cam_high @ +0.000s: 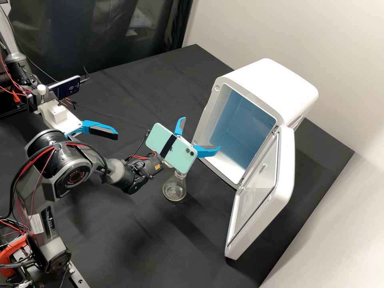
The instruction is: Place the flask in the incubator
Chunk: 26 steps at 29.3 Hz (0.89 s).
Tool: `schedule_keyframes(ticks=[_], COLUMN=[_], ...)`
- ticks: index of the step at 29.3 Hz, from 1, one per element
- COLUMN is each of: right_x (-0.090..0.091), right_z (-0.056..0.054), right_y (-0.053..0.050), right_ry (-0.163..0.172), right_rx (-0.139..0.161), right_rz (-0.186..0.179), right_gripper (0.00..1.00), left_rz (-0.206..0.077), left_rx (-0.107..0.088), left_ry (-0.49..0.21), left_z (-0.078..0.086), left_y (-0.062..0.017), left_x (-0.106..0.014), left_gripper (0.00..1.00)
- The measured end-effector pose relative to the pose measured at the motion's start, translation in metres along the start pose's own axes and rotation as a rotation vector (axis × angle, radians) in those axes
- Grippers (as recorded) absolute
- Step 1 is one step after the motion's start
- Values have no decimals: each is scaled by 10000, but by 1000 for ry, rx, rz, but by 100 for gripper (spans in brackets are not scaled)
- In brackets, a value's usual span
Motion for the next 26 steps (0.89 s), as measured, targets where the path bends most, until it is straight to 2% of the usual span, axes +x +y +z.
schedule_keyframes(ticks=[12,15,18,24,26], right_x=[0,0,0,0,0], right_z=[0,0,0,0,0], right_y=[0,0,0,0,0], right_ry=[0,0,0,0,0], right_rx=[0,0,0,0,0], right_rz=[0,0,0,0,0], right_gripper=[100,100,100,100,100], left_rz=[0,-9,-32,-103,-115], left_rx=[0,0,0,1,0], left_ry=[0,3,12,72,88], left_z=[0,-9,-36,-209,-263], left_y=[0,-22,-80,-247,-287], left_x=[0,-18,-67,-246,-308], left_gripper=[100,100,100,100,100])
